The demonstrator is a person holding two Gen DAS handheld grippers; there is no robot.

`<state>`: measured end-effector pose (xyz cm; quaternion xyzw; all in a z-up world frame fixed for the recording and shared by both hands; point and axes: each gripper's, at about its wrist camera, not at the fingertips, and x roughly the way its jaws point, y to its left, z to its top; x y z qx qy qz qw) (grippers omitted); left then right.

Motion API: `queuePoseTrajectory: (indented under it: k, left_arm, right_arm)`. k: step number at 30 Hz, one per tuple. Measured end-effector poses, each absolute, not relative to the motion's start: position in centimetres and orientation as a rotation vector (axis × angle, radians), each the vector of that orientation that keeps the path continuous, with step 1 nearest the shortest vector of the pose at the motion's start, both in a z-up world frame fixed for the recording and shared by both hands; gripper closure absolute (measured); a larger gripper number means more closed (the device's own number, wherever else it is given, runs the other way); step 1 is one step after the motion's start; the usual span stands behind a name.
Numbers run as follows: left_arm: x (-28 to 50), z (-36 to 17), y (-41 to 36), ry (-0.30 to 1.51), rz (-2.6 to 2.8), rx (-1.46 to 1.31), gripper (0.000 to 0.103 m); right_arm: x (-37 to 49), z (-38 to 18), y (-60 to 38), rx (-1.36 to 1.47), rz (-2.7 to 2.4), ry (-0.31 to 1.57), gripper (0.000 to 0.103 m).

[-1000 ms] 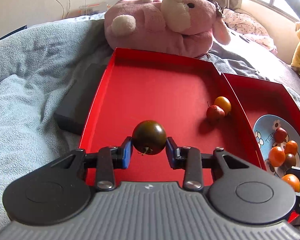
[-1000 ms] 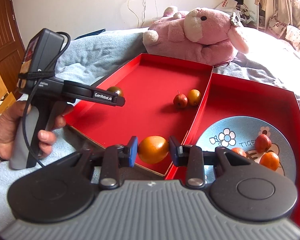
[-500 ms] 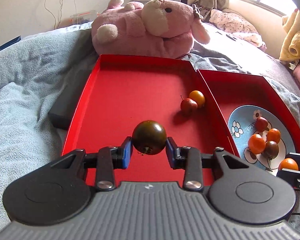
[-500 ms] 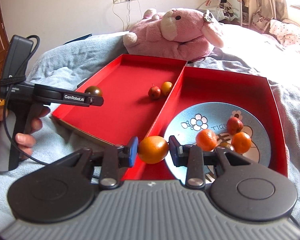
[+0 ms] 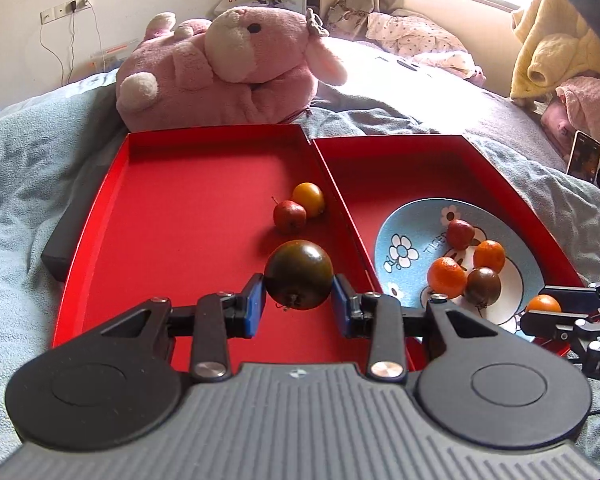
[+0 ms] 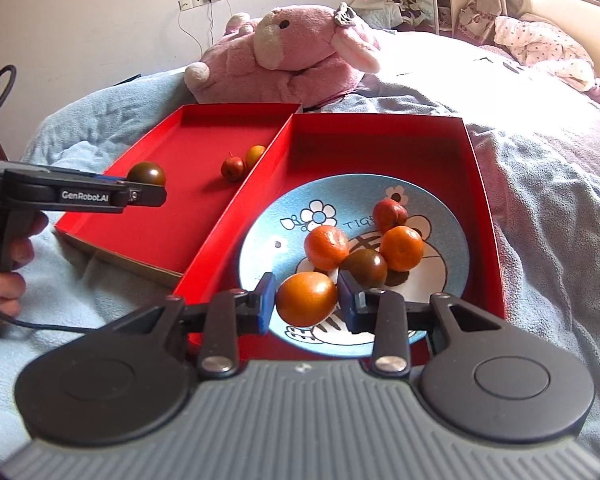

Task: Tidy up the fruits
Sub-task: 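Lower the orange onto the blue plate with the right tool while the left tool lowers the tomato there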

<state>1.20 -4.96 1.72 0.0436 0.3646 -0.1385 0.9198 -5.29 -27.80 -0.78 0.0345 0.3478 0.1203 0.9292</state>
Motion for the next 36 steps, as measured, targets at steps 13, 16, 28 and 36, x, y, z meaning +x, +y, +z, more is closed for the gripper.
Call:
queuePoseTrajectory:
  k: [13,16,28,36]
  left_arm:
    - [3.8,2.1,-10.8,0.743,-0.402,0.104,0.062]
    - [4.8,1.3,-11.6,0.756,-0.41,0.113,0.062]
    - [8.1,-2.4,-13.7,0.816,-0.438,0.131,0.062]
    - [8.5,-3.3,-15.1,0.817,-0.483,0.16,0.062]
  right_arm:
    - [-4.7,-2.0,-30.2,0.113,0.218,0.729,0.066]
    - [-4.6,-2.1,-30.7,0.118,0.215,0.733,0.066]
    - [-3.7,-2.7,-31.3,0.125,0.207,0.749,0.066]
    - [-2.7,-2.6,-30.6,0.116,0.219,0.747,0.066]
